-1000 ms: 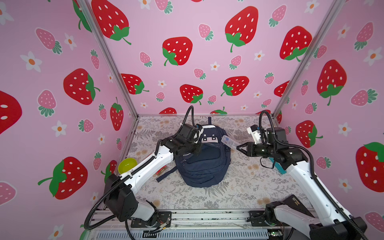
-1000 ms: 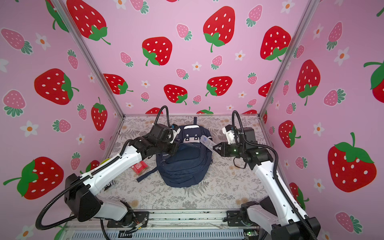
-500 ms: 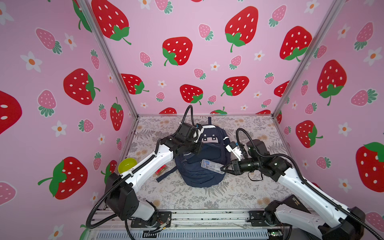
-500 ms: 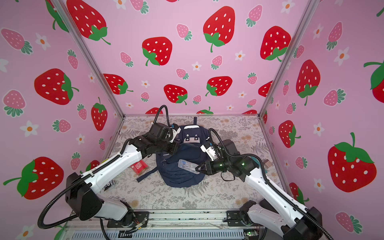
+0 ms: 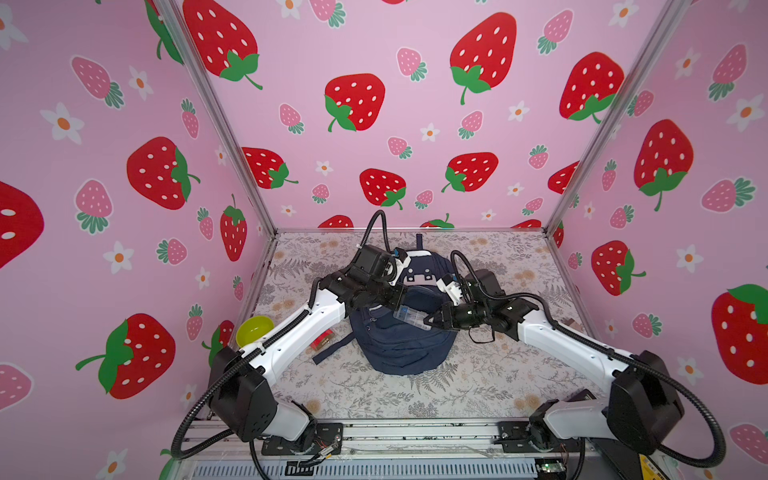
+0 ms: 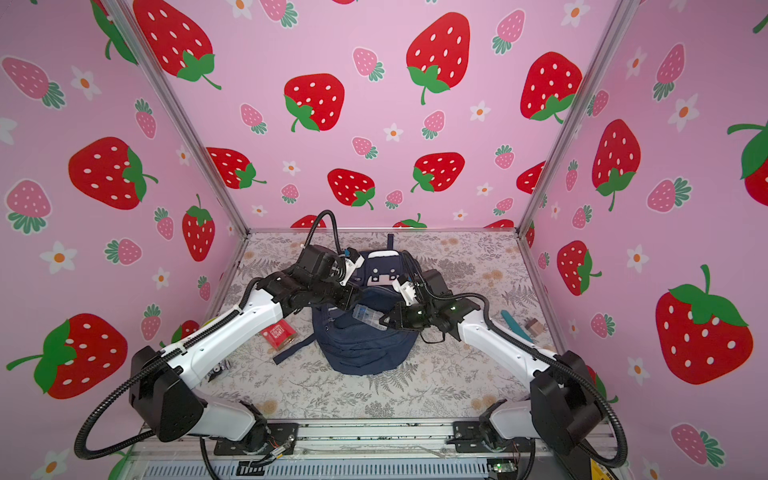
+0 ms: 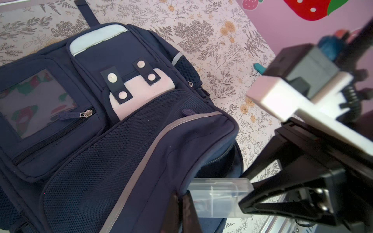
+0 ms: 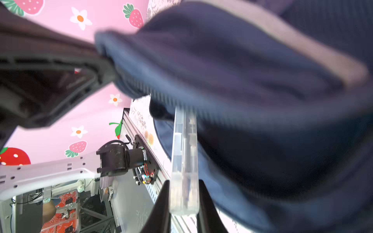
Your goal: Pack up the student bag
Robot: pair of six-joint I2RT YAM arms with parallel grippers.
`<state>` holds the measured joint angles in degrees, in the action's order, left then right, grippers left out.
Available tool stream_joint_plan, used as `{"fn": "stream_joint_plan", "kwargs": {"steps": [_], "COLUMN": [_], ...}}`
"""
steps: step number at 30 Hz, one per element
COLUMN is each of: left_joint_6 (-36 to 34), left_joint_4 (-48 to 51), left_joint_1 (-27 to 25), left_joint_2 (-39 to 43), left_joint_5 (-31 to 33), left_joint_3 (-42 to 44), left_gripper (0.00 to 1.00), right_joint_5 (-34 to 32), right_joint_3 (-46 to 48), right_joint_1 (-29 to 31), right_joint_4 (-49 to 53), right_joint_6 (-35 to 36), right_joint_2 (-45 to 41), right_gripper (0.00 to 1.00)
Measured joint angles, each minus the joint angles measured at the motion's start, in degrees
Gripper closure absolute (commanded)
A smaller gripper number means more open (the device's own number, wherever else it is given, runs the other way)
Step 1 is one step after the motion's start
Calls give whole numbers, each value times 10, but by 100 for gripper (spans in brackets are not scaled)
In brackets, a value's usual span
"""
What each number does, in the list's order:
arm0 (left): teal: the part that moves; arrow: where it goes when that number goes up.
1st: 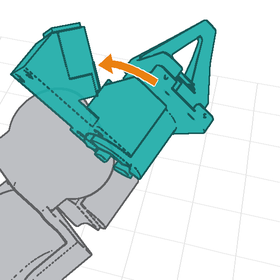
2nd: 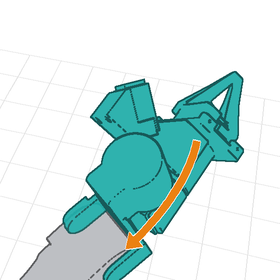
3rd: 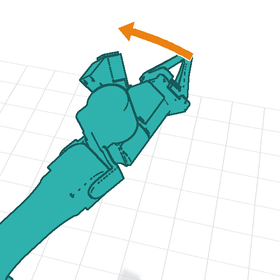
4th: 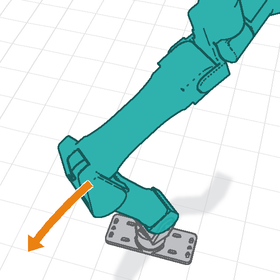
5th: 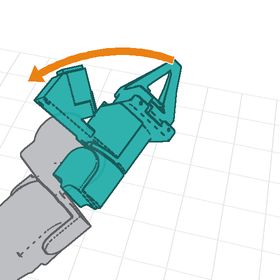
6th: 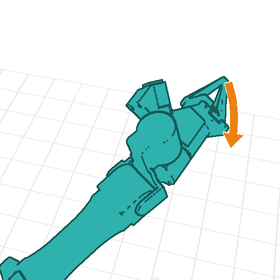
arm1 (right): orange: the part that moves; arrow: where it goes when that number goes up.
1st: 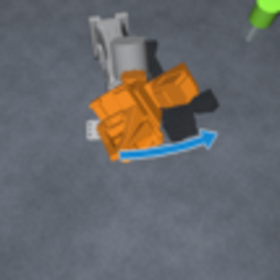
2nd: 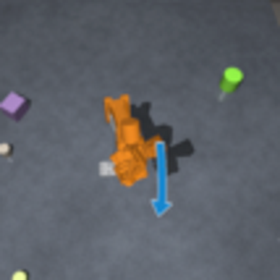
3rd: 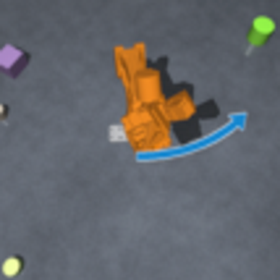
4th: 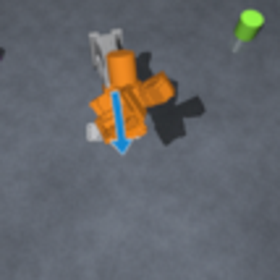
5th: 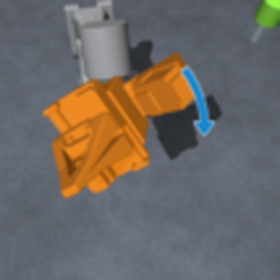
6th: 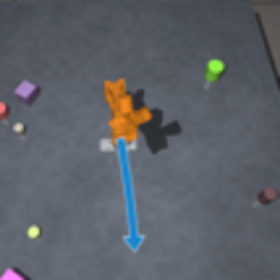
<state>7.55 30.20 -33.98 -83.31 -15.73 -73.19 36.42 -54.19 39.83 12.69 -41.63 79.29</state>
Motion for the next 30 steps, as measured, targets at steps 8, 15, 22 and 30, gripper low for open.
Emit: {"fn": "stream_joint_plan", "kwargs": {"steps": [8,15,22,30], "left_joint_6": [-2,0,-2,-1], "left_joint_4": [-28,-50,-54,-54], "left_joint_1": [1,5,3,4], "left_joint_2": [8,12,13,13], "left_joint_5": [-25,-33,-46,-57], "left_joint_3": [19,30,34,34], "left_gripper": [100,100,100,100], "right_joint_5": [-30,-76,-120,-122], "right_joint_3": [-83,-125,-115,-86], "right_joint_1": [7,17,23,83], "right_joint_4": [-22,-15,19,8], "right_joint_6": [-24,-18,28,49], "right_joint_2": [99,134,97,70], "right_gripper": [64,31,73,88]}}
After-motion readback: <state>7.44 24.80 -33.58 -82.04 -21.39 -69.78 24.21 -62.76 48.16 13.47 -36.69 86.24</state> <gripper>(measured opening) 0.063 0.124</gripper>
